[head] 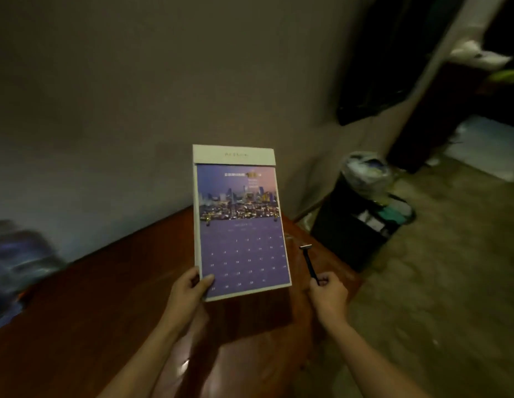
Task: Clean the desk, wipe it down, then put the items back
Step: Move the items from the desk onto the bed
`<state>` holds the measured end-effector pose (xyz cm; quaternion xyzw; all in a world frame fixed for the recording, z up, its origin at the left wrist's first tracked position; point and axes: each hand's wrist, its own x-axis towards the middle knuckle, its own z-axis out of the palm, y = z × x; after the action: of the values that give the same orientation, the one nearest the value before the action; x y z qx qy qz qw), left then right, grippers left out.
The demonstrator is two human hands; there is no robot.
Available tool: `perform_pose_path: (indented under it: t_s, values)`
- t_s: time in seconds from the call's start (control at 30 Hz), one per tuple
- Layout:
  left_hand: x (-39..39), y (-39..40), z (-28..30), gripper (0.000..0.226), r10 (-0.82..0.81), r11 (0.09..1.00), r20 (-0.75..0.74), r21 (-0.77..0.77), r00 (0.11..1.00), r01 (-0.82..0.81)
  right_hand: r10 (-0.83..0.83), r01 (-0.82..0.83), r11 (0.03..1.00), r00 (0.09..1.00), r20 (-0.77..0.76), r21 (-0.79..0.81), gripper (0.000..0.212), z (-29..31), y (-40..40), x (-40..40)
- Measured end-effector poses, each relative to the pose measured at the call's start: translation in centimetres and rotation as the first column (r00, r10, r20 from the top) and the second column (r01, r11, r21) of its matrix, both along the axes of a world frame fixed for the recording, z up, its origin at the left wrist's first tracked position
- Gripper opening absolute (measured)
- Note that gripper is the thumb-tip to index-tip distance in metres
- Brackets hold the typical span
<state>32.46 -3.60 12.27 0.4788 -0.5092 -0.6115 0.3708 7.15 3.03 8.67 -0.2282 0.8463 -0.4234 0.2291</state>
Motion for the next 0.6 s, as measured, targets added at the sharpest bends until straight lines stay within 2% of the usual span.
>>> perform_pose_path:
  t_s: [0.13,0.27,0.37,0.43,0.6]
  values:
    - [-10.9,4.3,0.6,0.017,-0.251,0.968,-0.011,-0.009,0.968,0.251,-0.222,0.223,0.974,0.975,0.020,-0.052,0.008,1.7,10.0,-10.2]
    - [-24.0,11.3,0.9,0.016,-0.462,0.884,-0.077,0.043,0.884,0.466,-0.427,0.428,0.904,0.902,0.062,-0.008,0.014,2.3,23.9,-20.3]
    - [-33.5,17.6,0.9,0.014,-0.583,0.800,-0.127,0.086,0.803,0.594,-0.588,0.588,0.809,0.808,0.011,0.016,0.006,3.2,35.4,-25.3]
    - [-38.7,22.7,0.9,0.015,-0.661,0.733,-0.133,0.095,0.738,0.673,-0.669,0.669,0.743,0.743,-0.030,0.022,0.010,3.8,42.3,-27.5]
    - [-49.6,34.1,1.3,0.025,-0.841,0.508,-0.136,0.132,0.523,0.851,-0.838,0.845,0.534,0.531,-0.121,0.008,0.005,5.1,55.7,-30.2]
